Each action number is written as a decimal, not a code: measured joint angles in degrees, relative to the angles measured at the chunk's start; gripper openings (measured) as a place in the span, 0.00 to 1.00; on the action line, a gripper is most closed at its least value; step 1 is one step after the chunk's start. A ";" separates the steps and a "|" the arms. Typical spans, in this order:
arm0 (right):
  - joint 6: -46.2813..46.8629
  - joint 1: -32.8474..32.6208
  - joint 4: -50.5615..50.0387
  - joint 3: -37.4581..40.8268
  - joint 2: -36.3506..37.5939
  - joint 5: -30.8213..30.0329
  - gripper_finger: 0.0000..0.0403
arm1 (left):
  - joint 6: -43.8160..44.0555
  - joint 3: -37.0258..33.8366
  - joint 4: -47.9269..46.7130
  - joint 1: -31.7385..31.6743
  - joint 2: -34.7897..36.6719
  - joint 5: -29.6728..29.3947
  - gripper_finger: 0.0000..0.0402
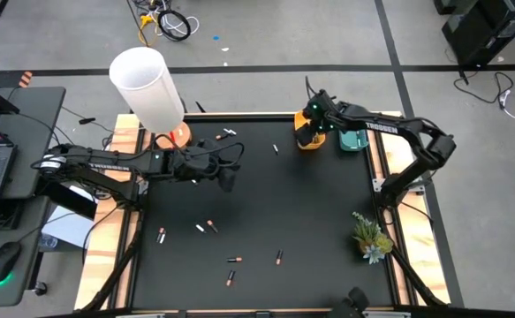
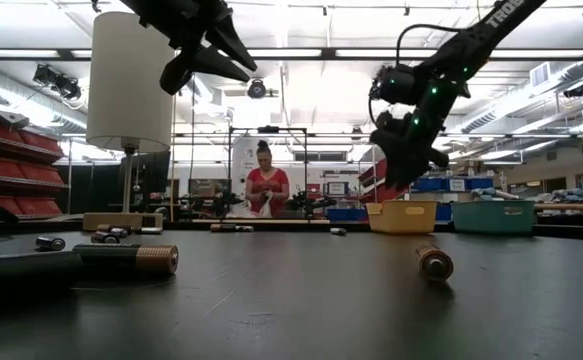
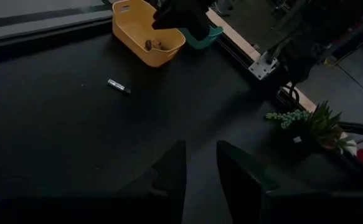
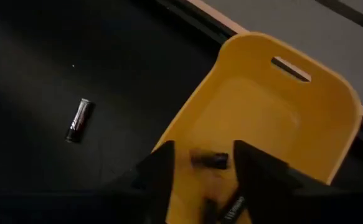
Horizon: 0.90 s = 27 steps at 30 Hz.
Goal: Sort batteries
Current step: Put the black battery into the yellow bin
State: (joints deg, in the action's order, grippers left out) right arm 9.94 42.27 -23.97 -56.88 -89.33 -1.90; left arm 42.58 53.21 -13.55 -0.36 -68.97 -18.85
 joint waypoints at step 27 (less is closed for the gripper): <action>8.50 -22.37 17.30 -4.29 -1.77 9.79 0.40 | 1.13 0.00 -1.38 0.99 1.17 3.13 0.26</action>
State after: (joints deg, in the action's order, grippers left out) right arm 18.44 19.90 -6.67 -61.17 -91.10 7.89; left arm 43.71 53.21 -14.94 0.63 -67.80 -15.72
